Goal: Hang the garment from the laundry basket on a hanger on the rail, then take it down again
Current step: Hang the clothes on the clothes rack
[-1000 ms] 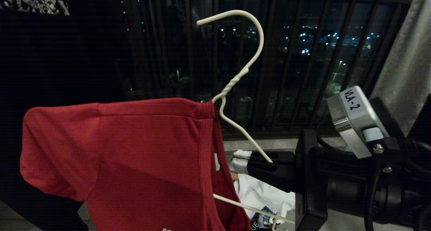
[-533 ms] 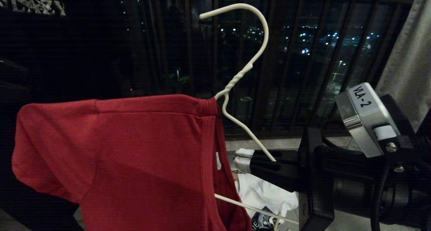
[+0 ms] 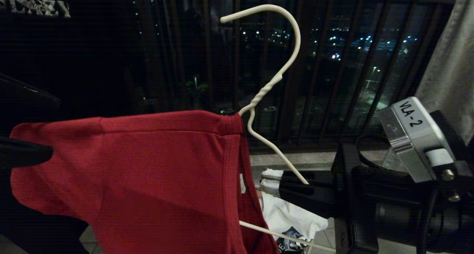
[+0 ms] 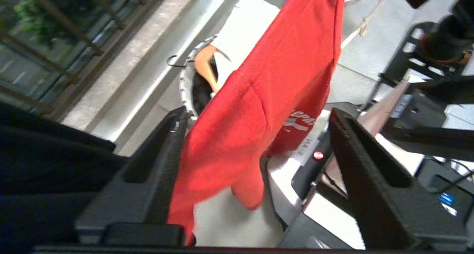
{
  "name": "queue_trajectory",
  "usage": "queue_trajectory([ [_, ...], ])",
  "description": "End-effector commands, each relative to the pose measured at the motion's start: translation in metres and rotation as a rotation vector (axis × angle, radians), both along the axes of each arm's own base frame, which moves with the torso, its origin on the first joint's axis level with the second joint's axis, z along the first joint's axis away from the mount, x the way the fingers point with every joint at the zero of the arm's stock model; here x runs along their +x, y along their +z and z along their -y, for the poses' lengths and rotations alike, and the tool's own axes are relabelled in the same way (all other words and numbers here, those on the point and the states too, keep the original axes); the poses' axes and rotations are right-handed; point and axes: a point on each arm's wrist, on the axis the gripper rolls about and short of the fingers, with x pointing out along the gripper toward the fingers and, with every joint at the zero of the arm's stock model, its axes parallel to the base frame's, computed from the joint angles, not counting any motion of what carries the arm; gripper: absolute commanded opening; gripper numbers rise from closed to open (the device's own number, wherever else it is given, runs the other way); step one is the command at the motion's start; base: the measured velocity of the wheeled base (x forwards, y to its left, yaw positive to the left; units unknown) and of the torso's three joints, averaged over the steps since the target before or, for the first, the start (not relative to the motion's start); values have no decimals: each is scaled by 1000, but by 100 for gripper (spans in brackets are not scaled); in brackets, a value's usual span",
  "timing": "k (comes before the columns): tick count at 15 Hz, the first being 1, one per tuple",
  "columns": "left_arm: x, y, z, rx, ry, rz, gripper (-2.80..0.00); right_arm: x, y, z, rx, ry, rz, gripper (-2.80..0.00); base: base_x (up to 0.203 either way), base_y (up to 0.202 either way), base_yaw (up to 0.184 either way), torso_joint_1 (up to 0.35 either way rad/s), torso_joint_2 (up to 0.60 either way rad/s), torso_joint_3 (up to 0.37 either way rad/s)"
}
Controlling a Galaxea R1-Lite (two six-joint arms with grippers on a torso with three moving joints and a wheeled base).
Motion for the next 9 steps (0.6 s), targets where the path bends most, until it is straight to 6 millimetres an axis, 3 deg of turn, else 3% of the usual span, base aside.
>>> queue_trajectory([
  [1,4,-2,2,6,-3,-12,0,-3,0,2,2,8,6,-280,0,0,0,0,0,0],
  [9,9,-11,6,-15,-54,-58,0,-6,-1,4,-5,31,29,-280,0,0,0,0,0,0],
])
